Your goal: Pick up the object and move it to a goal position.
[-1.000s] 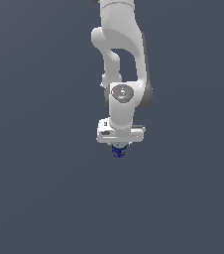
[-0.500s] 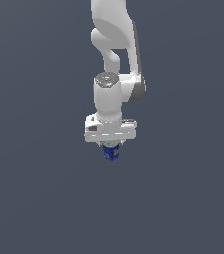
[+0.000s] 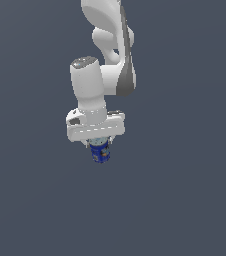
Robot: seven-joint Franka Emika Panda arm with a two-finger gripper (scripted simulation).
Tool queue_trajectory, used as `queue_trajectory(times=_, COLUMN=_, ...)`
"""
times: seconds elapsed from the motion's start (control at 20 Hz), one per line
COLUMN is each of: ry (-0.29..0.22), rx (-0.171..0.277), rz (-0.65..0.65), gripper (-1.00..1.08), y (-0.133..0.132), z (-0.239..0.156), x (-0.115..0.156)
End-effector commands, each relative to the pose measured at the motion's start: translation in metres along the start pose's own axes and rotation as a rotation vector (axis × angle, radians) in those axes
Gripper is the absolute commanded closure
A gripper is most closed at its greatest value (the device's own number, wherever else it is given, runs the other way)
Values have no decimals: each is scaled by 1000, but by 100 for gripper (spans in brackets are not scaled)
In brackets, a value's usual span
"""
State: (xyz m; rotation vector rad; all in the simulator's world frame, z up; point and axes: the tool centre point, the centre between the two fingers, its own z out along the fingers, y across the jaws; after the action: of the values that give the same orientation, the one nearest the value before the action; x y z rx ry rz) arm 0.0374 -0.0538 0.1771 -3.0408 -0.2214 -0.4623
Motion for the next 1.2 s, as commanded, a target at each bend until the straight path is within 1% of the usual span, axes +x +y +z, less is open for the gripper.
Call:
queue_trajectory(times=0.0, ry=40, rx=5, rz=-18, gripper=108, y=11, z=-13, x=9)
queue_trajectory(times=1.15, ry=328, rx=73, rz=-152, gripper=108, y=101, z=-111, x=61)
